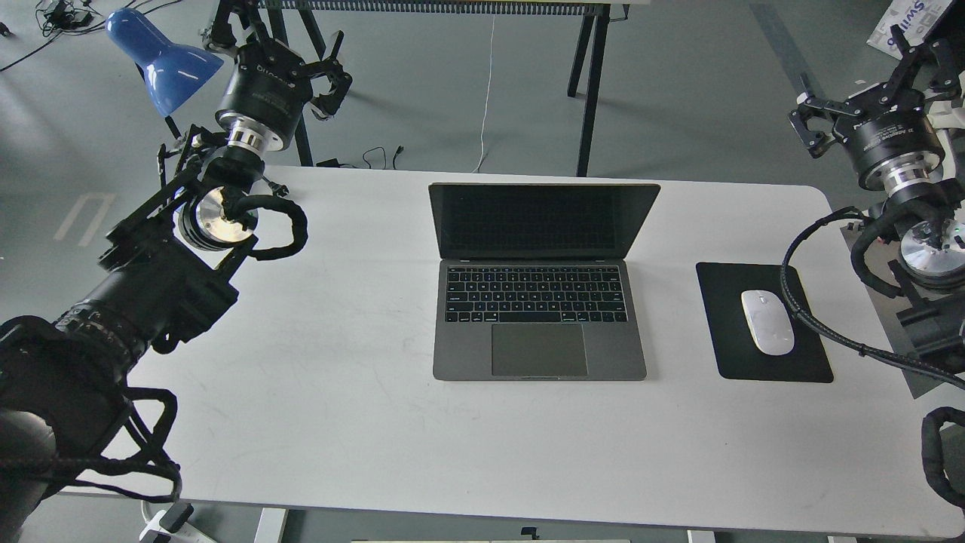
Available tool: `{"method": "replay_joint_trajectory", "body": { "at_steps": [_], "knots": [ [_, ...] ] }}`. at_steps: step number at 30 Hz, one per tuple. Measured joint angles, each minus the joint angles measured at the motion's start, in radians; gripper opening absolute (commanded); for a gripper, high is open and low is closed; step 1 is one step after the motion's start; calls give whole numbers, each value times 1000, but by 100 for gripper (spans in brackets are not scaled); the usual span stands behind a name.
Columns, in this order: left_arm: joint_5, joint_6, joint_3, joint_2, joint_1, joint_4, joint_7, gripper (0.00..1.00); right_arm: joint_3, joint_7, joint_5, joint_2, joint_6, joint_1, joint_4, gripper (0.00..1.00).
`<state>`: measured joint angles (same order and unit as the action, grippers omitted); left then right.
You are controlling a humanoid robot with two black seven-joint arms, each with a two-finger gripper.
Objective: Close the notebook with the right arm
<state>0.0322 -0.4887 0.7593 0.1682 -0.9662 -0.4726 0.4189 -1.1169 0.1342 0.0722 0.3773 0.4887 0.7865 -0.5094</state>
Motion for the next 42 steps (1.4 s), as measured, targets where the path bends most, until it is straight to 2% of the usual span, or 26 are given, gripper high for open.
{"method": "replay_joint_trajectory", "body": {
  "at_steps": [9,16,20,25,31,37,42],
  "knots": [
    [-2,1,-1,1,0,0,0,100,42,1,0,17,0,-1,-15,100],
    [-4,0,-1,2,6,0,0,100,265,3,-39,174,0,123,-49,100],
    [-5,0,-1,2,6,0,0,100,539,4,-163,227,0,305,-52,100],
    [-5,0,-1,4,6,-1,-1,100,815,19,-354,214,1,487,-50,100],
    [-6,0,-1,2,7,-3,-2,100,938,29,-691,121,1,579,-55,100],
    [-6,0,-1,2,7,-3,-3,100,951,109,-1106,67,0,592,-138,100],
    [-6,0,-2,4,7,-3,-3,100,970,204,-1329,-4,0,593,-178,100]
  ]
}}
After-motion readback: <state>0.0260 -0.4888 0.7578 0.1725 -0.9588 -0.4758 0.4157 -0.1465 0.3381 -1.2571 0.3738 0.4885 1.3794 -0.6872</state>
